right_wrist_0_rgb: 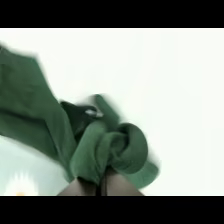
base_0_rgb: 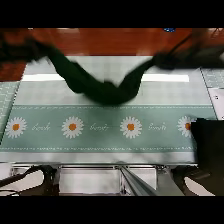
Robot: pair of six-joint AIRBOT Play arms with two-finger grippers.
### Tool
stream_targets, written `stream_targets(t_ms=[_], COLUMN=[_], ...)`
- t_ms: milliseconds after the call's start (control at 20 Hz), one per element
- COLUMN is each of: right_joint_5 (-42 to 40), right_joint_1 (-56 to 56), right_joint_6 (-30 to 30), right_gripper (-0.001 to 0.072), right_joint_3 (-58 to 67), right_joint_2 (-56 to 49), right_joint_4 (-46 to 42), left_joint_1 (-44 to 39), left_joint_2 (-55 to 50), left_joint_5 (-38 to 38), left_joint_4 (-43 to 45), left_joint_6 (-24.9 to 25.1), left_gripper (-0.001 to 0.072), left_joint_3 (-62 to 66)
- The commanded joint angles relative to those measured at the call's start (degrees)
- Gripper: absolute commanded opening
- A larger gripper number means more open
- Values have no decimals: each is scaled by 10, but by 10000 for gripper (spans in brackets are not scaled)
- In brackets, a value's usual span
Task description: Fold the shirts.
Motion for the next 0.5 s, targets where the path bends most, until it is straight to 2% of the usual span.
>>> stream_targets(t_ms=[0,100,200,450], right_joint_5=[75,123,125,203], right_joint_1=[-36,-36,-36,-36], right_joint_6=[-12,-14,-14,-8], right_gripper=[25,25,25,26], right_joint_3=[218,304,321,321], right_joint_2=[19,24,59,156], right_joint_4=[-62,-89,-131,-205], left_joint_1=[16,22,40,118], left_joint_2=[47,80,123,255], left_joint_5=[21,21,21,-21], left_joint_4=[-31,-31,-15,114], left_joint_6=[-19,-19,-24,-49], left_gripper=[21,21,21,22], left_joint_3=[168,229,255,256])
